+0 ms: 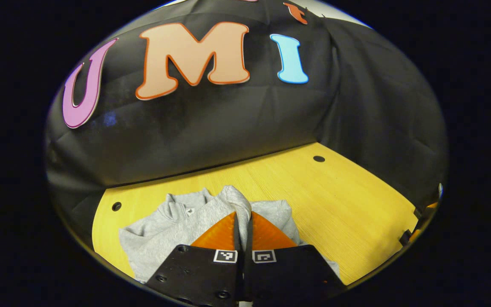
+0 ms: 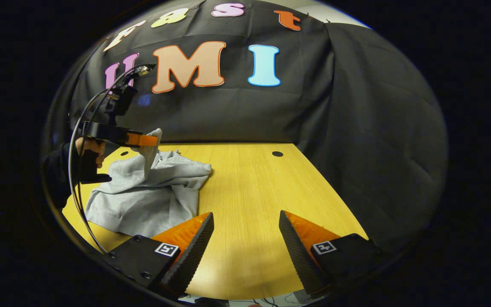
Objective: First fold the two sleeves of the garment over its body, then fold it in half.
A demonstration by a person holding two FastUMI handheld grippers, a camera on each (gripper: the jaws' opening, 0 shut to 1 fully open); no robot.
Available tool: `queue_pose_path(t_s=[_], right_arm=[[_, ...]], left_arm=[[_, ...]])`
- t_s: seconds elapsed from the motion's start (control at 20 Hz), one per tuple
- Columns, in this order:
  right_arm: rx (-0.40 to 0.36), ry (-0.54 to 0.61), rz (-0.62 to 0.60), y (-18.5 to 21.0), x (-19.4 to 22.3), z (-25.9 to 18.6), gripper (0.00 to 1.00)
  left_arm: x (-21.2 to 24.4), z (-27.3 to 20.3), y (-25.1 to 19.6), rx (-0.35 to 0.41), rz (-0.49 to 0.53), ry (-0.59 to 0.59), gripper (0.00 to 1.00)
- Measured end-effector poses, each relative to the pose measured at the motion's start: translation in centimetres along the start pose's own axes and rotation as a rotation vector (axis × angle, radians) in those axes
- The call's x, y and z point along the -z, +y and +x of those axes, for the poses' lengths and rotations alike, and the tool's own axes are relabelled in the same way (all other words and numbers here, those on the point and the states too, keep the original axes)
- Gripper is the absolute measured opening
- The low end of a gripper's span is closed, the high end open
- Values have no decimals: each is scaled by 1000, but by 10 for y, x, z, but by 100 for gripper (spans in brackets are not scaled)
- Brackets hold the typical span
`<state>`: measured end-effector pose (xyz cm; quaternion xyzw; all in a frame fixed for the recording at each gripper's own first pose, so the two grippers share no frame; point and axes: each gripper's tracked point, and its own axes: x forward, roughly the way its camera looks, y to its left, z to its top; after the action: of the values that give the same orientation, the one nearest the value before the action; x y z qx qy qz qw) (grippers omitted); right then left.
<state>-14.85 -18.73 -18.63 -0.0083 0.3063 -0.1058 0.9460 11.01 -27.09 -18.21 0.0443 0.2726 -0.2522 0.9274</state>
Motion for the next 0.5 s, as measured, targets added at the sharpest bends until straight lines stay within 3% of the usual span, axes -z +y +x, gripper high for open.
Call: queue_pose_path(t_s=[0.2, 0.35, 0.4, 0.5], right_arm=[[5, 17, -6, -9, 7, -2, 98], [-12, 21, -12, -1, 8, 1, 98], [-21, 19, -17, 4, 6, 2, 98], [-46, 14, -26, 17, 2, 6, 98]], left_arm=[[27, 26, -15, -1, -3, 51, 0], [31, 32, -25, 25, -31, 27, 0], [28, 32, -28, 41, -51, 9, 8], [14, 19, -23, 45, -63, -44, 52]])
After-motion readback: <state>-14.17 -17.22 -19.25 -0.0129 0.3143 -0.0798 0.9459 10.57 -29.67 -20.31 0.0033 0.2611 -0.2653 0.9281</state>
